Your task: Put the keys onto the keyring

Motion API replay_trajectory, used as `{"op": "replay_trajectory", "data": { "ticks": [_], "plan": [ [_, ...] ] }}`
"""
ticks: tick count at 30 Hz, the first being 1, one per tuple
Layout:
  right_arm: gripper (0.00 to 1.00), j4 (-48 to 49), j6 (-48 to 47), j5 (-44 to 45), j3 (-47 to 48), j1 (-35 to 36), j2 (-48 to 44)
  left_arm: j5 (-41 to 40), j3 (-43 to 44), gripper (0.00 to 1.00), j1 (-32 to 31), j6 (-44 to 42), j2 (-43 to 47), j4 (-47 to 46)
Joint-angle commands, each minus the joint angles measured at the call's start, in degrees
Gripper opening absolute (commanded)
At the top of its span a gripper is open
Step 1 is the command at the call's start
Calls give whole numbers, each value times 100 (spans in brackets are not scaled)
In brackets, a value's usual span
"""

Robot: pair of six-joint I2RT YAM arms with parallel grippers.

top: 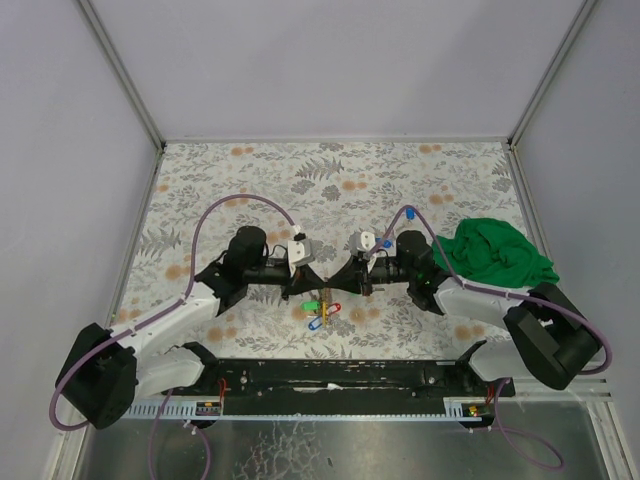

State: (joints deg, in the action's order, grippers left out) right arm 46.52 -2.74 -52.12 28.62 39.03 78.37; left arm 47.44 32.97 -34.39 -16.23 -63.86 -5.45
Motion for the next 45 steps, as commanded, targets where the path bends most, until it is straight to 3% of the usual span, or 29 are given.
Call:
{"op": "replay_trajectory", "data": {
  "ticks": [1,3,6,12,21,31,45],
  "plan": [
    [19,-142,-114,-29,59,44,-475,-278,-129,0,12,161,146,-589],
    [28,-470,-120,249,1,44,-741,-387,-157,0,10,139,214,-500],
    [32,-1264,-117,807,38,44,-1247,-518,-212,0,11,127,314,-495],
    [35,-2995,347,2666,106,43,-2096,-685,-386,0,10,227,453,-775],
    [35,-4659,1150,3954,291,43,-2046,-916,-539,0,14,499,443,-1227],
    [32,-4634,1769,5041,309,39,-1112,-1397,-827,0,13,905,498,-1853],
    [26,-5060,2326,5109,1325,44,104,-1494,-975,0,25,1196,218,-2487]
  ]
}}
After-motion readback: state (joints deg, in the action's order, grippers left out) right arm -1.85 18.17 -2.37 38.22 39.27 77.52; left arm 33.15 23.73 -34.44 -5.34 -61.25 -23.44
